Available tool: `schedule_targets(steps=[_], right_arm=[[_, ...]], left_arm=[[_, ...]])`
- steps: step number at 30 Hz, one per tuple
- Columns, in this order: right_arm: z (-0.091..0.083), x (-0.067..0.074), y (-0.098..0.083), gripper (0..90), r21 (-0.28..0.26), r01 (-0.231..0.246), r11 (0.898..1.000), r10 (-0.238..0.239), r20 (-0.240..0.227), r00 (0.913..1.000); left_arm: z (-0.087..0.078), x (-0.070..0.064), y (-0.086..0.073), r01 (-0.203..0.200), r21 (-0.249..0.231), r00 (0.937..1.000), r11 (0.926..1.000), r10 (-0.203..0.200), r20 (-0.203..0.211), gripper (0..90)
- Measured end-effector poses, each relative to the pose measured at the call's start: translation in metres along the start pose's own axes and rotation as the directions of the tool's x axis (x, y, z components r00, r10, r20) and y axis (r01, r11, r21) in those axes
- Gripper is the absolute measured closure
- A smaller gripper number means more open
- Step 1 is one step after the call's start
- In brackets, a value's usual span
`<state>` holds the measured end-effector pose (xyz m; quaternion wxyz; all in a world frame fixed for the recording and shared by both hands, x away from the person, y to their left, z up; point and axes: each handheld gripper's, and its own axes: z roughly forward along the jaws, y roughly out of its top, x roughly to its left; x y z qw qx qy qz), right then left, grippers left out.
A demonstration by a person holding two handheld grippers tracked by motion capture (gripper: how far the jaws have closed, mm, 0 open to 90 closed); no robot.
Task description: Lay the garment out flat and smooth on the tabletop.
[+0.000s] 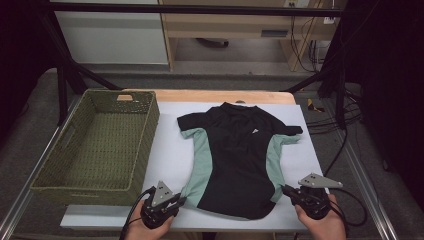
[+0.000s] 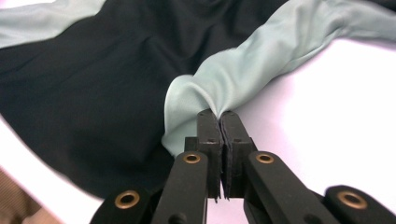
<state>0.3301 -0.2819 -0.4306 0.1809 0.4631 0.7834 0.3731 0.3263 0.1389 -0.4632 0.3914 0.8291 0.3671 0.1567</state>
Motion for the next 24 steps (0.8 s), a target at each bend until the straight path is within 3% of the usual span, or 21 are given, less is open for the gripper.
schedule_targets(steps=[3,9,13,19,24], right_arm=[[0.005,0.001,-0.006,77.2,-0.013,0.021,1.000,-0.021,-0.022,0.9995],[-0.001,-0.010,-0.019,74.4,-0.036,-0.027,0.999,0.028,0.027,0.9993],[0.008,-0.015,-0.019,73.8,0.026,-0.058,0.998,0.057,0.024,0.9981],[0.036,-0.007,-0.001,67.1,0.062,-0.027,0.998,0.028,-0.004,0.9996],[0.053,-0.002,0.003,64.8,0.133,-0.009,0.991,0.004,0.040,0.9992]], left_arm=[[0.000,-0.002,0.001,-0.012,-0.008,0.9997,0.9999,0.012,-0.020,68.6],[-0.007,-0.002,-0.008,0.001,-0.023,0.9996,0.9997,-0.001,-0.028,63.4],[-0.006,-0.002,-0.007,0.003,-0.036,0.9995,0.9994,-0.004,-0.031,62.5],[-0.003,-0.004,-0.009,0.006,-0.032,0.9996,0.9995,-0.007,-0.029,60.9],[-0.002,-0.005,-0.009,0.006,-0.030,0.9996,0.9995,-0.007,-0.026,60.3]])
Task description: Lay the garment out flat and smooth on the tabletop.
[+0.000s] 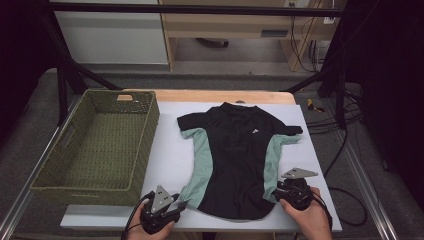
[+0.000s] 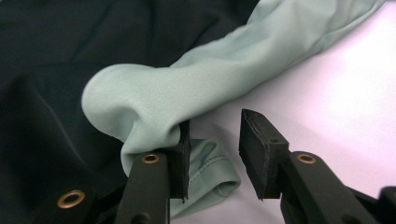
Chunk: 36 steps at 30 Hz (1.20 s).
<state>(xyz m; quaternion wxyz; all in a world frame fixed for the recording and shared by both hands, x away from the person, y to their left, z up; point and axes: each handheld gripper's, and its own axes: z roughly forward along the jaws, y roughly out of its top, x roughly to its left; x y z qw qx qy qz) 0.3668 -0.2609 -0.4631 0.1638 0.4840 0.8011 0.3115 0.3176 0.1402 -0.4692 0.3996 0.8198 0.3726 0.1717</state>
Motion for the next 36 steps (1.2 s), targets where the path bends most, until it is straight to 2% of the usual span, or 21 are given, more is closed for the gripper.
schedule_targets(steps=[2,5,7,10,16,20,22,26,30,36], right_arm=[[0.000,0.002,-0.003,67.4,0.024,0.005,1.000,-0.005,0.009,0.9999],[-0.005,0.003,-0.008,81.5,0.023,0.019,1.000,-0.019,0.011,0.9998],[-0.010,0.003,-0.011,85.7,0.020,0.014,1.000,-0.014,0.006,0.9999],[-0.021,0.003,-0.019,86.3,0.016,0.018,1.000,-0.018,0.018,0.9997],[-0.052,-0.002,-0.045,86.3,-0.051,-0.063,0.997,0.066,0.045,0.9968],[-0.063,0.002,-0.061,85.5,-0.063,-0.080,0.995,0.082,0.038,0.9959],[-0.065,0.006,-0.065,82.6,-0.067,-0.071,0.995,0.073,0.038,0.9966],[-0.068,0.006,-0.060,70.7,-0.127,-0.069,0.990,0.077,0.056,0.9955],[-0.066,0.005,-0.045,63.8,-0.188,-0.065,0.980,0.075,0.048,0.9960],[-0.051,0.005,-0.022,57.8,-0.194,-0.058,0.979,0.065,0.029,0.9975]], left_arm=[[0.001,0.001,0.000,0.002,0.000,1.0000,1.0000,-0.002,0.000,59.9],[0.001,0.001,-0.001,0.006,-0.002,1.0000,1.0000,-0.006,-0.002,59.4],[0.001,0.000,0.000,0.006,-0.004,1.0000,1.0000,-0.006,-0.006,58.4],[0.000,0.000,0.000,0.006,-0.008,0.9999,0.9999,-0.007,-0.008,58.0],[0.003,-0.004,0.000,-0.002,-0.004,1.0000,1.0000,0.002,0.000,57.4],[0.005,-0.007,0.000,-0.012,0.000,0.9999,0.9999,0.012,0.006,57.5],[0.006,-0.009,0.000,-0.017,0.004,0.9998,0.9999,0.017,0.006,57.4],[0.005,-0.009,0.001,-0.030,0.007,0.9996,0.9995,0.030,-0.003,58.0],[0.006,-0.007,0.000,-0.020,0.007,0.9998,0.9998,0.020,-0.006,58.7],[0.007,-0.008,0.004,-0.022,-0.019,0.9998,0.9996,0.022,0.003,61.2]])
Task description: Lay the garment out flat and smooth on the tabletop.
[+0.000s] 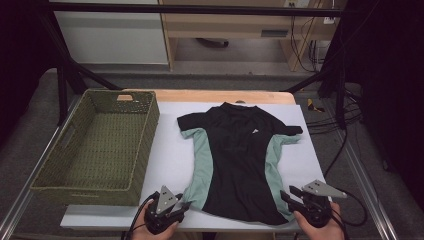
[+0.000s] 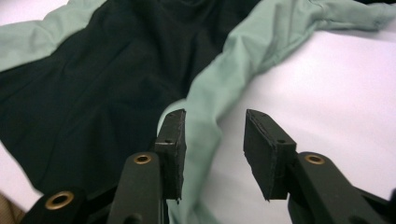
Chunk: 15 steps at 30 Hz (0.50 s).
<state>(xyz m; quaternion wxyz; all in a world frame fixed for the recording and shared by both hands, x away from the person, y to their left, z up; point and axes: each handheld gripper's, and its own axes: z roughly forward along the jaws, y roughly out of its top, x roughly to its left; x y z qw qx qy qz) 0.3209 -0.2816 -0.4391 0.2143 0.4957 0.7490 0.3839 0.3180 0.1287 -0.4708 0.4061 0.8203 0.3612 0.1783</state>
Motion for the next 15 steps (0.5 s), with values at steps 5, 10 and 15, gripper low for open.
schedule_targets(steps=[5,10,15], right_arm=[[0.020,0.004,0.009,54.7,0.046,0.018,0.999,-0.017,-0.006,0.9998],[0.030,0.010,0.010,62.2,0.102,0.031,0.994,-0.033,0.011,0.9994],[0.030,0.011,0.009,81.8,0.113,0.058,0.992,-0.058,-0.004,0.9983]], left_arm=[[0.006,-0.001,0.004,-0.010,-0.009,0.9999,0.9999,0.010,0.010,67.0],[0.008,0.000,0.008,-0.016,0.002,0.9994,0.9999,0.016,0.031,75.6],[0.003,0.002,0.010,-0.010,0.019,0.9988,0.9998,0.009,0.048,78.4]])
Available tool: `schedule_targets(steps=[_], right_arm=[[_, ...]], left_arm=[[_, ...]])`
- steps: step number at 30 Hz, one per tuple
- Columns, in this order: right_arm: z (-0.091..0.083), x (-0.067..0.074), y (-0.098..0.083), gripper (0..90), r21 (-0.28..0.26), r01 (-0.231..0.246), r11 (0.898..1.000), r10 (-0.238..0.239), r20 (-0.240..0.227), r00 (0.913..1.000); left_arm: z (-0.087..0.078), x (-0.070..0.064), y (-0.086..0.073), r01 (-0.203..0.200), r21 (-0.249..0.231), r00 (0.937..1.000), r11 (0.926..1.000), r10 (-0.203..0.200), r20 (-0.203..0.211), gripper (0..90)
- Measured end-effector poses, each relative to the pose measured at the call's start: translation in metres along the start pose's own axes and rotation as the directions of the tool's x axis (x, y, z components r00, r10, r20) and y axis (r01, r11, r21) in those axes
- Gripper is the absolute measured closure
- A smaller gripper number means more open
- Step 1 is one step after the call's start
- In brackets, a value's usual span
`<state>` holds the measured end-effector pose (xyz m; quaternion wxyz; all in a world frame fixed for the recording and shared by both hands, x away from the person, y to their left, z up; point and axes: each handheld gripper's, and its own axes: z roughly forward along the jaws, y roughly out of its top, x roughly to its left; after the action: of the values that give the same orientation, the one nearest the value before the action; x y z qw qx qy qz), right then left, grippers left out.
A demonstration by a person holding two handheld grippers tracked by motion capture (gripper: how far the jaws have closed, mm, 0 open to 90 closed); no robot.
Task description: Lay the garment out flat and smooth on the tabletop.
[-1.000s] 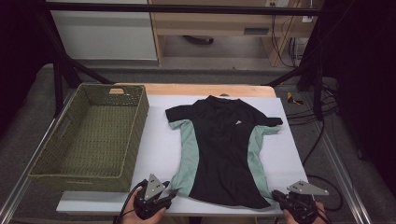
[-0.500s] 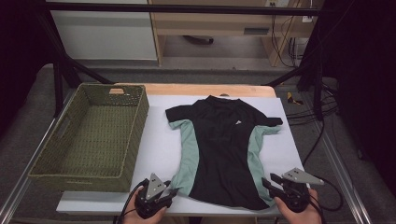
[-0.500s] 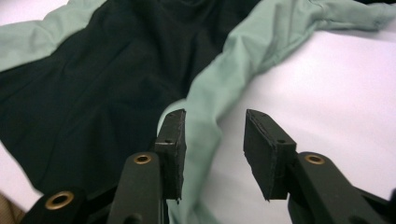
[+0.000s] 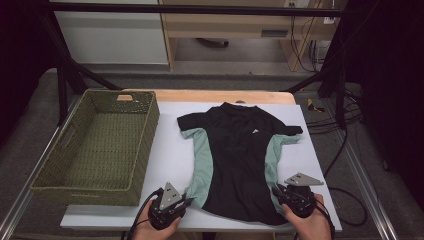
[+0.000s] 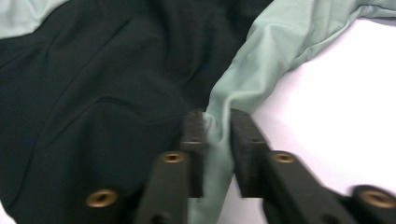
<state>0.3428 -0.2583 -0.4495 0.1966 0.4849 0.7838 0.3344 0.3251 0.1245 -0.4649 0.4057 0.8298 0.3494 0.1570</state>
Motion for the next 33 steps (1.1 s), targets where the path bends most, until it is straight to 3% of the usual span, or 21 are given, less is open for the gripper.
schedule_targets(steps=[4,7,11,16,21,26,33], right_arm=[[-0.004,0.000,0.004,84.0,-0.012,0.007,1.000,-0.006,0.002,1.0000],[-0.008,0.000,0.011,84.5,-0.030,0.010,0.999,-0.010,0.010,0.9999],[-0.014,-0.002,0.019,84.7,-0.047,0.013,0.999,-0.012,0.023,0.9997],[-0.013,-0.005,0.014,84.2,-0.041,-0.004,0.999,0.005,0.025,0.9997],[-0.007,-0.009,0.000,83.6,-0.022,-0.027,0.999,0.027,0.019,0.9994],[-0.001,-0.015,-0.008,80.5,-0.021,-0.048,0.999,0.048,0.002,0.9988],[-0.005,-0.017,-0.005,61.6,-0.086,-0.064,0.994,0.064,-0.004,0.9980]], left_arm=[[-0.011,0.001,0.003,0.021,0.012,0.9996,0.9997,-0.022,0.015,79.9],[-0.021,0.005,0.007,0.056,0.013,0.9970,0.9984,-0.056,0.053,81.6],[-0.029,0.006,0.010,0.057,0.015,0.9968,0.9983,-0.057,0.056,81.7],[-0.017,0.008,-0.005,0.048,0.083,0.9977,0.9954,-0.051,0.044,80.8],[-0.010,0.006,-0.008,0.026,0.121,0.9994,0.9923,-0.028,0.021,81.6],[-0.007,0.008,-0.011,0.029,0.142,0.9990,0.9894,-0.034,0.030,81.5],[-0.008,0.006,0.002,-0.001,0.070,0.9994,0.9976,0.003,-0.036,59.9]])
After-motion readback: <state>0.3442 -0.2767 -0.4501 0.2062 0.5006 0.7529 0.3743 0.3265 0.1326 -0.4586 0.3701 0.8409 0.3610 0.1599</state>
